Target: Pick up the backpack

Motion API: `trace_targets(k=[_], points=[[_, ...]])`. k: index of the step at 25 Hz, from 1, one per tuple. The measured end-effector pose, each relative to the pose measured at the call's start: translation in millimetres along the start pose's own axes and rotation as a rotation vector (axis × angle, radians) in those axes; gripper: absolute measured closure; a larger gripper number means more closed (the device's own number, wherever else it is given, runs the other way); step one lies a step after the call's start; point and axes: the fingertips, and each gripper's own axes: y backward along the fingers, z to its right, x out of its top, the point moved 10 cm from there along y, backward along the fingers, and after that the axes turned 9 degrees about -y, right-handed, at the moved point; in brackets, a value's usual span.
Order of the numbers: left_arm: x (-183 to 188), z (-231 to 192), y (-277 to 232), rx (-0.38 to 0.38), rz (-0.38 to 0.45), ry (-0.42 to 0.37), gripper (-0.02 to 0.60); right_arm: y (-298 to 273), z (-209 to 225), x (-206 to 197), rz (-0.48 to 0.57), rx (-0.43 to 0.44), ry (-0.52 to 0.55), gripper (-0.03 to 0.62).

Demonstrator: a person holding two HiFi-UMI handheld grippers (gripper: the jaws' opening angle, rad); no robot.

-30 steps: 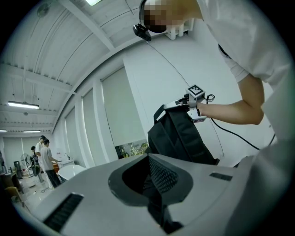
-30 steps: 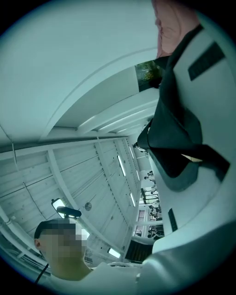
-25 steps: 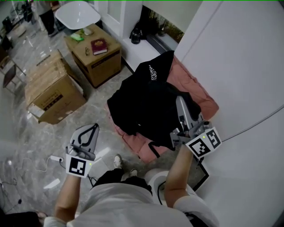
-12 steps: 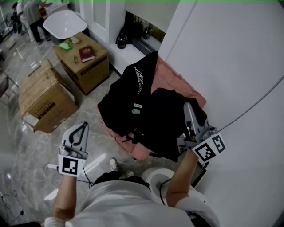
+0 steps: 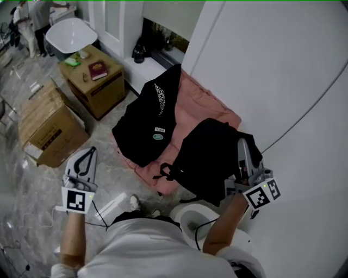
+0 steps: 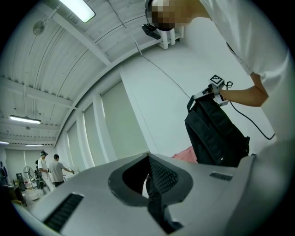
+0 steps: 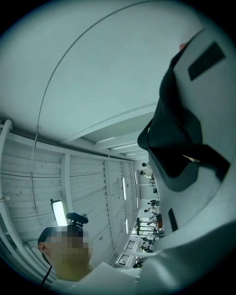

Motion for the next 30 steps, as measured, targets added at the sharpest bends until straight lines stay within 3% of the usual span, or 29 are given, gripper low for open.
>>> trace_targets(k=[8,17,22,30], points=[[11,-6,17,0.04,-0.004,-0.011,0.566,46,-5,15,0.011,-0.145,0.062,0.563],[12,-2,28,0.059,-0.014,-0.014,0.566,101,-2,22,0.053,-0.27,0.031,0.563],[18,0,26,0.061,0.005,-0.006,0.566,107,0,23,0.035,-0.309,0.03,0.563],[23,15,22,0.032,-0.014,-0.018,0.566,116,11,19,0.028,-0.287,-0.057,0.563]])
